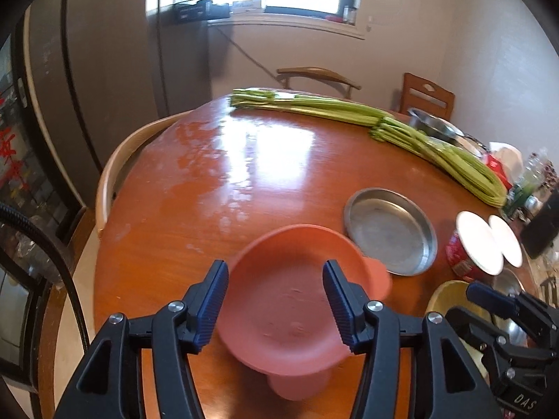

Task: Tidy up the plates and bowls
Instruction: 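Lower the pink bowl onto the table and open the left gripper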

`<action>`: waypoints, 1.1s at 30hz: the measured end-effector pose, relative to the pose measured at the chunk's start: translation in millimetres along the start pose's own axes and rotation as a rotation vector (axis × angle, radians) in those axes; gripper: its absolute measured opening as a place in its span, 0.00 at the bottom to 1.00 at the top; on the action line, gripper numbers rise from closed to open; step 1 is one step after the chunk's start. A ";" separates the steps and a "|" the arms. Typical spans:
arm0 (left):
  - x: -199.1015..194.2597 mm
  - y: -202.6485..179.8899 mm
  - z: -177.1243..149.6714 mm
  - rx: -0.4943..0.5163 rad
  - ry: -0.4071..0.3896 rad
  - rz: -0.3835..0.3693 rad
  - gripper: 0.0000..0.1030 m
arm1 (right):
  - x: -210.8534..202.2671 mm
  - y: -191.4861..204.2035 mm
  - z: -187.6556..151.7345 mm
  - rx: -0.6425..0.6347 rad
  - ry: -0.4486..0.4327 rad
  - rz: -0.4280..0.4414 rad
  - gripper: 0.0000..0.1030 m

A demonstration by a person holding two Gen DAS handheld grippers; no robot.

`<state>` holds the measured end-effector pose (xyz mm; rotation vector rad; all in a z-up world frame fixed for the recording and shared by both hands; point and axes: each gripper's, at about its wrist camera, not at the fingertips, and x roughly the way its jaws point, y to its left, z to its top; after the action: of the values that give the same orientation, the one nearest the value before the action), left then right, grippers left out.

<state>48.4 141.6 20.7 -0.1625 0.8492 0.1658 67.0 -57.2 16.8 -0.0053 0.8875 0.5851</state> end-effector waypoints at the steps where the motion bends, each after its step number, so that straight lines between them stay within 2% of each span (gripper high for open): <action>1: -2.2 -5.4 -1.9 0.008 -0.001 -0.006 0.54 | -6.2 -3.9 -2.2 0.005 -0.008 -0.005 0.52; 8: -10.6 -43.7 -17.9 0.069 0.016 -0.063 0.54 | -40.8 -30.3 -24.7 0.054 -0.040 -0.038 0.53; 17: -5.2 -89.6 -44.3 0.146 0.064 -0.119 0.54 | -65.7 -49.6 -67.4 0.081 -0.015 -0.079 0.53; 26: 7.7 -108.1 -63.4 0.191 0.124 -0.106 0.54 | -67.7 -74.1 -96.4 0.145 0.031 -0.109 0.53; 33: 11.0 -118.4 -69.5 0.206 0.140 -0.118 0.54 | -57.3 -79.9 -100.3 0.172 0.067 -0.098 0.53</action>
<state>29.6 12.6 -23.7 -0.0306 0.9870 -0.0445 4.8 -176.3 -24.2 0.0871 0.9954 0.4175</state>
